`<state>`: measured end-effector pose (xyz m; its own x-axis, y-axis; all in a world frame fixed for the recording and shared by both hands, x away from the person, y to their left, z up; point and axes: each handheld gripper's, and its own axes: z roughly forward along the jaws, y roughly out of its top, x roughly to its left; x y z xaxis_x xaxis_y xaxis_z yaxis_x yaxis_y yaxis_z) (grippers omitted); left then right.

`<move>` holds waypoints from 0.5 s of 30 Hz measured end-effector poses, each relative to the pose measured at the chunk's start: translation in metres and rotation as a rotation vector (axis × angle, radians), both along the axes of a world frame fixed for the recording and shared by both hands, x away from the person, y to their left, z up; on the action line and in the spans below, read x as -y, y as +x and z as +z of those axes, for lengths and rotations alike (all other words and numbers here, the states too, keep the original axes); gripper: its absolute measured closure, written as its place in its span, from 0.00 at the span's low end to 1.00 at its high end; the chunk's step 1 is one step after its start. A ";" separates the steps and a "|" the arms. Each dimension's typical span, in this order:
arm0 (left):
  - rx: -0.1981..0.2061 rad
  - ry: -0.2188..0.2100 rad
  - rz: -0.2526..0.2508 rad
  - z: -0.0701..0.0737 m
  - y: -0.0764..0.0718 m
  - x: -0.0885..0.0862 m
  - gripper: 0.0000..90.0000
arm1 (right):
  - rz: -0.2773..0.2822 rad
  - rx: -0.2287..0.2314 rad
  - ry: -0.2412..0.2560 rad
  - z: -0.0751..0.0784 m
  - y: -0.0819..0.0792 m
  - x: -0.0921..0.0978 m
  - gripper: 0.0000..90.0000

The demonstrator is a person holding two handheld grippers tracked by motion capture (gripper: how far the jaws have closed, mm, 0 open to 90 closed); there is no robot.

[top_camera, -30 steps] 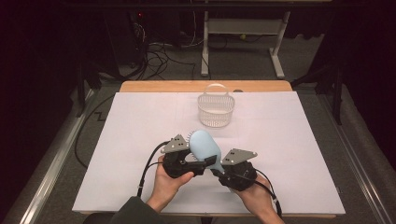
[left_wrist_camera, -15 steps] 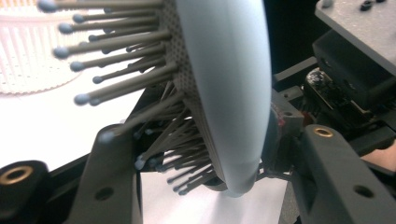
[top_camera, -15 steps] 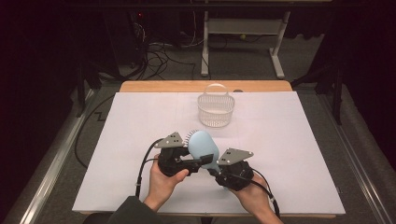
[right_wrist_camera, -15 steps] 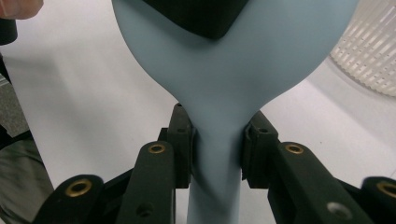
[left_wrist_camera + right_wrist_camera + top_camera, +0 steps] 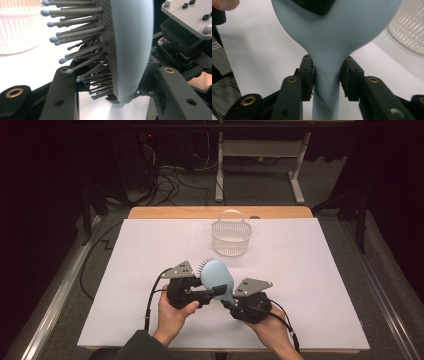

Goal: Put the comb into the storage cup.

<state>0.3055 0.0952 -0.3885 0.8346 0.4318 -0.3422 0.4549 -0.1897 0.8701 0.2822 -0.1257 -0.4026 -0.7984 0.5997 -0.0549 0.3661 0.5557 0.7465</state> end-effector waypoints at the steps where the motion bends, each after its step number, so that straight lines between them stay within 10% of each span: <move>1: 0.000 0.001 0.002 0.000 0.000 -0.001 0.61 | -0.004 -0.001 0.001 0.000 0.000 0.000 0.70; 15: -0.019 -0.025 0.038 0.006 0.006 -0.014 0.62 | 0.000 0.002 0.039 0.000 0.000 0.009 0.54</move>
<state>0.3119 0.1094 -0.3829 0.8110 0.4537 -0.3693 0.4781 -0.1505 0.8653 0.2826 -0.1342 -0.4028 -0.7985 0.6011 -0.0324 0.3648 0.5259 0.7684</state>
